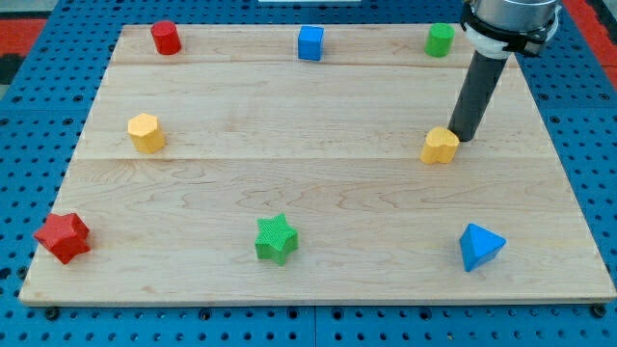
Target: Move yellow heart above the green star
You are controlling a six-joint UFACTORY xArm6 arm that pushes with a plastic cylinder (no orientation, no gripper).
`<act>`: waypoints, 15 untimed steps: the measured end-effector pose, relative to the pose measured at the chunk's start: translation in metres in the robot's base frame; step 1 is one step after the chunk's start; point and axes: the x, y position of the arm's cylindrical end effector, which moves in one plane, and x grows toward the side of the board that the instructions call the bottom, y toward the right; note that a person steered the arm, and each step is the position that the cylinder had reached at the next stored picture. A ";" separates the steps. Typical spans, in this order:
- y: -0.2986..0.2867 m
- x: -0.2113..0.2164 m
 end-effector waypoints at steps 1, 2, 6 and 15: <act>0.000 -0.001; 0.000 -0.002; -0.050 -0.005; -0.083 0.026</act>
